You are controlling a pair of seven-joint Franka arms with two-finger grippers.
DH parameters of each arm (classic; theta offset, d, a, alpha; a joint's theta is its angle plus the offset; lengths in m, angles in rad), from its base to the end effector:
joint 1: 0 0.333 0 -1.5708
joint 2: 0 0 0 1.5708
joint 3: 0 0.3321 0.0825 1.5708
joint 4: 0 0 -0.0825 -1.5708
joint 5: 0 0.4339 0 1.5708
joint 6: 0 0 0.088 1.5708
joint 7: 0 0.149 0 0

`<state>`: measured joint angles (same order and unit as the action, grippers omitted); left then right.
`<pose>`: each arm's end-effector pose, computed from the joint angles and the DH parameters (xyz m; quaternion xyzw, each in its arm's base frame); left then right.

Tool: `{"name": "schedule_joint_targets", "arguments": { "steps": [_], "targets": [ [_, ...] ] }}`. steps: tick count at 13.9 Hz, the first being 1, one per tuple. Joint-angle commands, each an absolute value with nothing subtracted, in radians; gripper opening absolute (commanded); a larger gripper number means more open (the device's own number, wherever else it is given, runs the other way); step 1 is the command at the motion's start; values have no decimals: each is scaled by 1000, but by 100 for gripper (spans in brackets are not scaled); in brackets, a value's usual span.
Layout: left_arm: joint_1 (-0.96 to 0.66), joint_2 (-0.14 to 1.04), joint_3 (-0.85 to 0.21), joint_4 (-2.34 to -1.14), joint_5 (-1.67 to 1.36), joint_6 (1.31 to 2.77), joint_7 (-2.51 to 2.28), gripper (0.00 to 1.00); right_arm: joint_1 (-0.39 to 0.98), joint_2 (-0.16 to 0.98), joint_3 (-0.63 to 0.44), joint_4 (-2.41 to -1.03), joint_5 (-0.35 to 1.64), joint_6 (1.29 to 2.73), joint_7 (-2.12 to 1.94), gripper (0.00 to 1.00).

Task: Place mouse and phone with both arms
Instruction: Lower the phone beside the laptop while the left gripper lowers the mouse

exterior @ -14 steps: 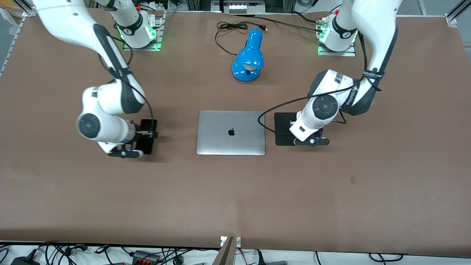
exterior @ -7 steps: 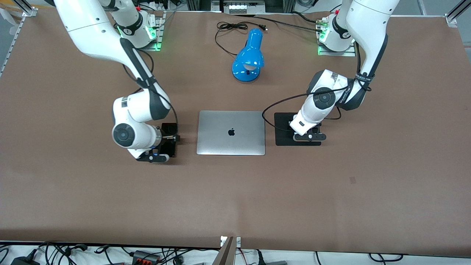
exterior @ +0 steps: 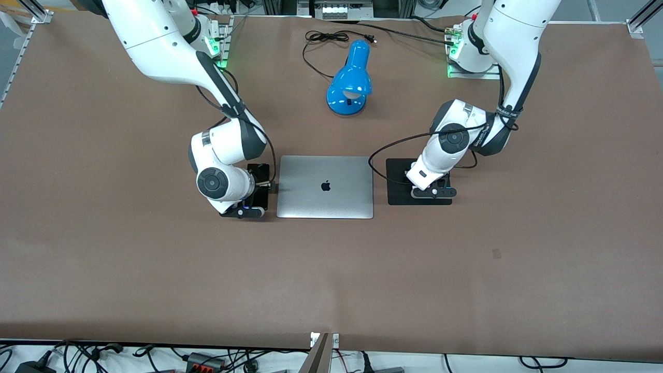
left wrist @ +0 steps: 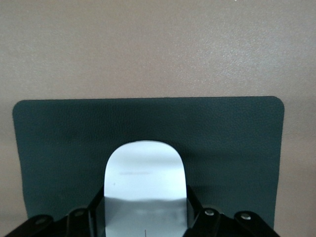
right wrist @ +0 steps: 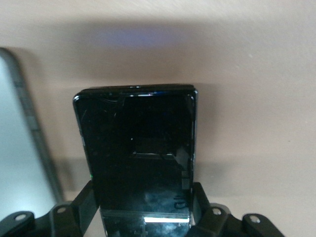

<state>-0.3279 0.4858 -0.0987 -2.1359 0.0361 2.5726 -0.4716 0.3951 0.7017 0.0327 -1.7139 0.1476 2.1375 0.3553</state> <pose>0.5413 -0.2501 0.1009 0.9996 0.0122 -0.0268 0.0024 0.6064 0.2890 0.0973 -0.9880 0.0144 0.1535 0.0092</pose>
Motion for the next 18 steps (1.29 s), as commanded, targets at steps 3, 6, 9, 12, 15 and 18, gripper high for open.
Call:
{"name": "schedule_joint_targets", "arguments": {
  "steps": [3,6,9,12,15,18],
  "targets": [
    [-331,462,-92,-2140,49,2585,-494,100,397,689,31,-1755,166,2177,406,18],
    [-325,411,-91,-2131,49,2538,-494,100,403,684,31,-1752,166,2174,425,18],
    [-322,347,-77,-2071,48,2358,-486,100,408,683,32,-1755,164,2168,414,19],
    [-301,305,-75,-1961,51,2147,-482,100,414,681,31,-1749,166,2161,445,100],
    [-266,284,-77,-1800,69,1897,-387,100,413,640,29,-1721,164,2155,445,100],
    [-212,275,-77,-1627,67,1679,-269,100,385,612,20,-1604,149,2027,430,100]
  ]
}}
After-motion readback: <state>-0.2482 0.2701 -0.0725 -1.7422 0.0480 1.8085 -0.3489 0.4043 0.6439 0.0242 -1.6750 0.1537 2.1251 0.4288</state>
